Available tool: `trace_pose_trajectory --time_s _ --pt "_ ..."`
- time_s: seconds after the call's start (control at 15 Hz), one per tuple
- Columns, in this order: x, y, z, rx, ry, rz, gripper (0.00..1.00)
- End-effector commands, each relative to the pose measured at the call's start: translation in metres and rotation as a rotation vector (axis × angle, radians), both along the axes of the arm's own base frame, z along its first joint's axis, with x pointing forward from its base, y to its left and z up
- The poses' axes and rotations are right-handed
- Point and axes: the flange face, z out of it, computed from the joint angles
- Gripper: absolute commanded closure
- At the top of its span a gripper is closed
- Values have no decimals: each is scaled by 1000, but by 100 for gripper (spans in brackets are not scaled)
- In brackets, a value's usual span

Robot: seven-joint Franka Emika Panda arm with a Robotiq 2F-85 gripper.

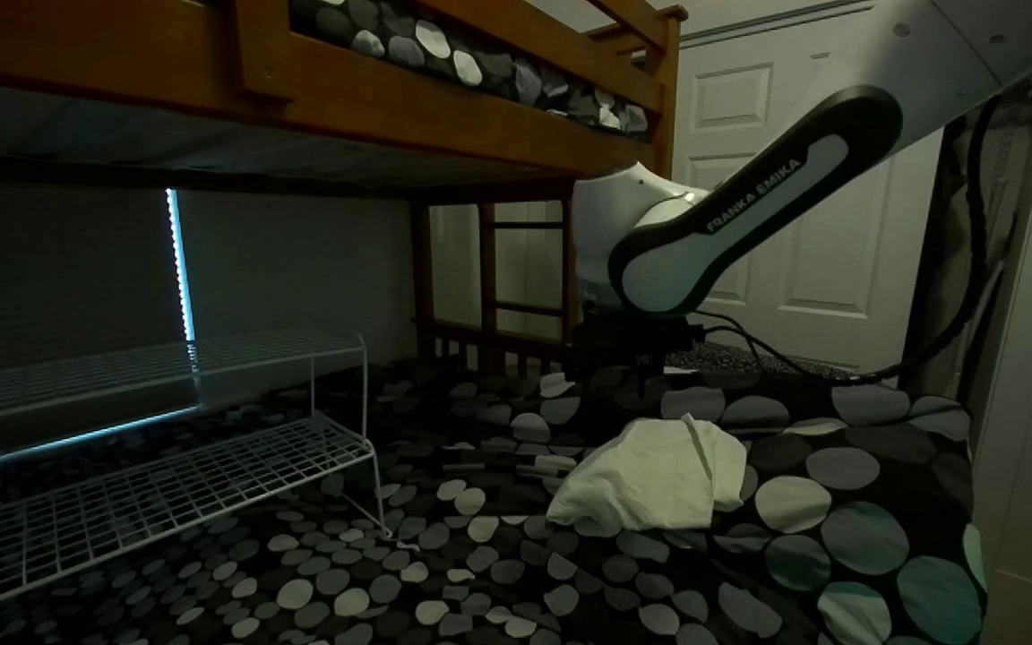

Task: Move the white pillow case to the right

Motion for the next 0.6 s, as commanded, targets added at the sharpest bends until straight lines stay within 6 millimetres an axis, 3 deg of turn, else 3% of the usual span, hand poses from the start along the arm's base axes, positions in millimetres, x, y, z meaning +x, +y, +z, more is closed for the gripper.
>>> trace_pose_trajectory --time_s 0.0,0.27,0.53 --pt "-37 58 26 46 74 192 0" --pt "-71 112 53 85 133 428 0" --pt "-91 133 77 113 174 664 0"
